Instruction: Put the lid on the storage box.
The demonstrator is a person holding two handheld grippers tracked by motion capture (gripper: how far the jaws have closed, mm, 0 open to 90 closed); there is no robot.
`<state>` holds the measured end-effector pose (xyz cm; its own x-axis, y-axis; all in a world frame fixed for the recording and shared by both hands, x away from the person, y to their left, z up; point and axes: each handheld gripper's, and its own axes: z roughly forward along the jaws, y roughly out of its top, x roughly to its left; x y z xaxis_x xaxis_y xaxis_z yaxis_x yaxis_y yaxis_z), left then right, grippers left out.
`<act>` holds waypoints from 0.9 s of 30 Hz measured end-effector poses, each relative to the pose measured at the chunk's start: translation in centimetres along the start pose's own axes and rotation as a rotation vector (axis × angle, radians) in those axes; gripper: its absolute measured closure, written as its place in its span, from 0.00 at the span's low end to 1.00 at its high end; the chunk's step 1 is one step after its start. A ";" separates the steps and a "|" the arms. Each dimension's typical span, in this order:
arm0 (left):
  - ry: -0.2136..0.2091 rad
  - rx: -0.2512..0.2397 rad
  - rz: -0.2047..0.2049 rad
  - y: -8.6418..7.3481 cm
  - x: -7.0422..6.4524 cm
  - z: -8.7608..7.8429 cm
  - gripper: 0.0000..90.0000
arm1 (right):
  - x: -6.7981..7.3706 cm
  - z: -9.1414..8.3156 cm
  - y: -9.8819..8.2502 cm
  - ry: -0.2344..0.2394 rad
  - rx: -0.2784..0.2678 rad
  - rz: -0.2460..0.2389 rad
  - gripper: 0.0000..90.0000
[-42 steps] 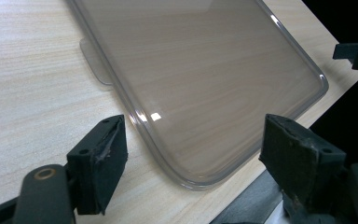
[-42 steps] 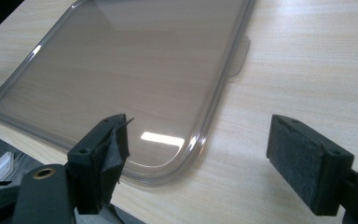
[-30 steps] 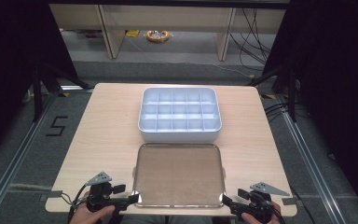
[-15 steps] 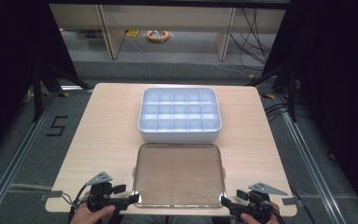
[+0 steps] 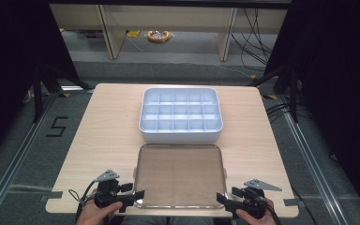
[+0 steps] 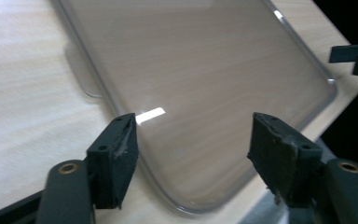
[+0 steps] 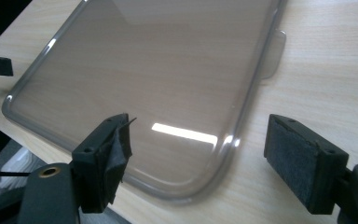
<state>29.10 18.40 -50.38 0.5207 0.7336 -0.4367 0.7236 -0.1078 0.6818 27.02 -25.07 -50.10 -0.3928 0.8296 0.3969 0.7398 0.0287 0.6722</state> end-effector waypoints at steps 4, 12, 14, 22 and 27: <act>0.010 0.021 -0.019 0.3 0.5 0.5 0.43 | 0.2 0.3 0.1 0.010 0.004 0.051 0.28; 0.043 0.041 -0.024 1.2 1.4 1.4 0.51 | -0.9 1.5 0.9 -0.012 -0.010 0.038 0.30; 0.034 0.046 -0.024 1.3 1.6 1.5 0.54 | -0.5 1.8 1.1 0.007 0.011 0.086 0.32; 0.041 0.075 -0.071 1.1 1.9 1.5 0.55 | -1.1 2.8 1.7 -0.017 0.008 0.074 0.32; 0.050 0.077 -0.051 0.7 1.5 1.4 0.57 | -0.9 2.9 1.7 -0.014 -0.002 0.138 0.32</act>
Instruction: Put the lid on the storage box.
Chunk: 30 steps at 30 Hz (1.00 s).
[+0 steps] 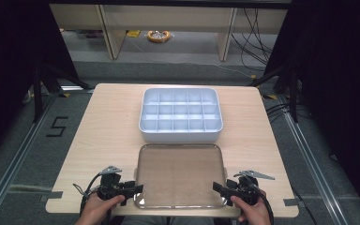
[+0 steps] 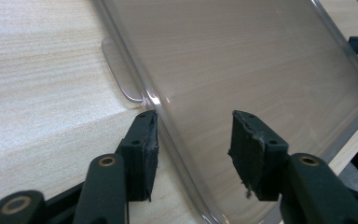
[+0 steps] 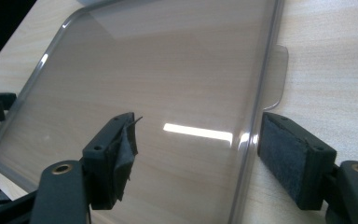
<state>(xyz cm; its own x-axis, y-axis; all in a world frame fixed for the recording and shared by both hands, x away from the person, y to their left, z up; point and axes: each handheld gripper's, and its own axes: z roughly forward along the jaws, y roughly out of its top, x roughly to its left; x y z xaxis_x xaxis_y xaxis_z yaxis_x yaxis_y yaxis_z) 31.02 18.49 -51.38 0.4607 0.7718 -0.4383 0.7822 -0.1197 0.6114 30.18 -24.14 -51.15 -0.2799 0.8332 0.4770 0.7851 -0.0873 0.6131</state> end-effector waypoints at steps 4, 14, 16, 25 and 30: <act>-0.009 -0.015 -0.041 -0.3 -0.2 -0.1 0.57 | -0.5 -0.3 -0.1 0.019 -0.010 0.013 0.33; 0.010 -0.007 -0.001 -1.0 -0.4 -0.5 0.61 | -0.7 -0.4 -0.4 0.043 -0.023 0.115 0.35; 0.007 -0.008 -0.001 -1.1 -0.4 -0.5 0.61 | -0.9 -0.6 -0.5 0.078 -0.035 0.182 0.38; 0.000 -0.006 0.023 -1.1 -0.3 -0.6 0.61 | -1.6 -1.0 -1.1 0.098 -0.031 0.185 0.57; -0.005 -0.021 0.011 -1.2 -0.5 -0.5 0.60 | -1.4 -1.4 -1.8 0.147 0.000 0.199 0.67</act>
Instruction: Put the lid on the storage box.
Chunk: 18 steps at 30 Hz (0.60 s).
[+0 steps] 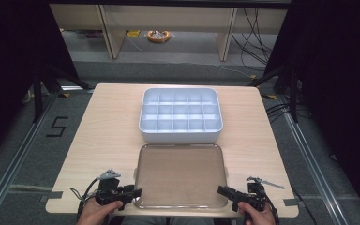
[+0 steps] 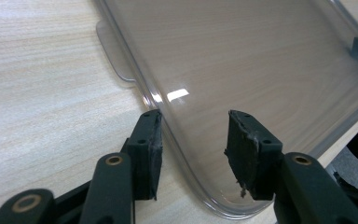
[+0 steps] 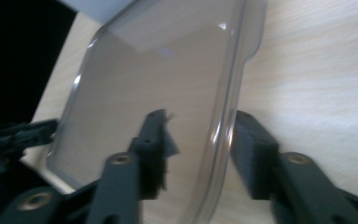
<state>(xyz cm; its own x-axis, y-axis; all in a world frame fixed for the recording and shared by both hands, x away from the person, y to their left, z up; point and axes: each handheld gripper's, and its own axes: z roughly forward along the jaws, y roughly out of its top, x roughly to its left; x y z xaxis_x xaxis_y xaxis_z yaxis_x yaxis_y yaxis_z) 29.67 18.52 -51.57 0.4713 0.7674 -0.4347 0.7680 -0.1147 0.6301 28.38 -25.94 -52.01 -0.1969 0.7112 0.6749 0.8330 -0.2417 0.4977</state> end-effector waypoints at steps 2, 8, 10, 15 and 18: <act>-0.009 0.001 0.000 0.0 0.0 0.0 0.59 | 0.4 -0.4 -0.1 0.024 -0.006 -0.074 0.66; -0.035 0.006 0.013 0.0 0.1 0.0 0.51 | 1.4 -1.9 -0.4 0.089 -0.078 -0.222 0.68; -0.040 -0.002 0.003 0.0 0.0 0.1 0.48 | 1.8 -2.3 -0.6 0.100 -0.084 -0.254 0.68; -0.054 -0.009 -0.006 0.2 0.2 0.2 0.41 | 3.1 -3.1 -0.7 0.106 -0.108 -0.340 0.68; -0.014 -0.011 0.051 0.5 0.2 0.4 0.39 | 3.7 -3.4 -0.7 0.116 -0.096 -0.355 0.69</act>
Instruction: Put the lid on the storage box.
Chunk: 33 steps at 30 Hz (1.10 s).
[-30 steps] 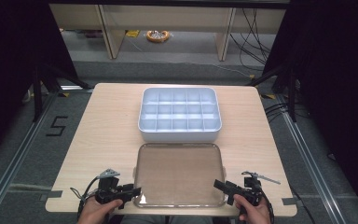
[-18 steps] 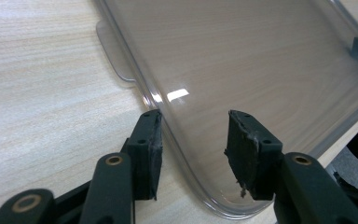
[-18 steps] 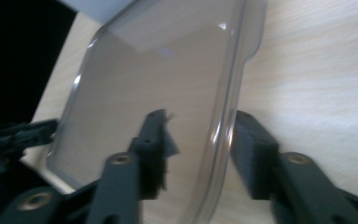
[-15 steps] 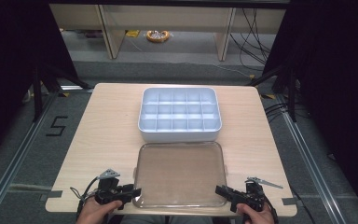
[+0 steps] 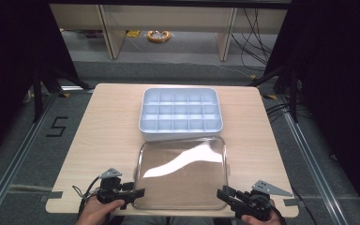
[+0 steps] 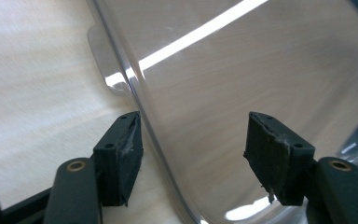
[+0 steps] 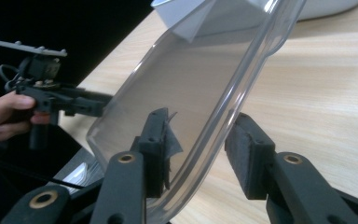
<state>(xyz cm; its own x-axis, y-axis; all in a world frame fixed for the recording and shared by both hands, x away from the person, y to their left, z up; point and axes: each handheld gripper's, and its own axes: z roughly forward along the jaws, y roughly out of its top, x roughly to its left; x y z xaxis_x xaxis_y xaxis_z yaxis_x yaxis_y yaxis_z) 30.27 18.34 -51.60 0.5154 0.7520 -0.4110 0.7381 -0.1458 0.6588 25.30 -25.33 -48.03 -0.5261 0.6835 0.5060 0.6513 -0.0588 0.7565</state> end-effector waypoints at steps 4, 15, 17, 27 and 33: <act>-0.025 -0.011 -0.043 0.1 0.4 0.1 0.37 | -0.1 0.1 0.0 0.021 -0.022 -0.070 0.69; -0.079 -0.001 -0.078 0.4 0.9 0.1 0.34 | 0.1 -0.3 0.3 0.041 -0.032 -0.127 0.69; -0.082 0.002 -0.072 0.5 1.0 0.1 0.35 | 0.1 -0.3 0.4 0.039 -0.035 -0.125 0.69; -0.110 0.006 -0.085 0.5 0.7 0.5 0.37 | 0.5 -0.9 0.6 0.046 -0.026 -0.210 0.69; -0.140 0.028 -0.133 0.3 1.6 0.1 0.57 | -0.4 -0.7 0.2 0.021 -0.016 -0.133 0.68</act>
<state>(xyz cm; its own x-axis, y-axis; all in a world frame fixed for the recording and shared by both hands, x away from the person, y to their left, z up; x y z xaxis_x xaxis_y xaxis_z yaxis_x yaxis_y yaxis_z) 31.35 19.42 -52.12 0.4665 0.6694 -0.5781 0.8147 -0.0706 0.5756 25.26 -26.09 -47.76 -0.6188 0.6704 0.4095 0.5665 0.0197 0.8238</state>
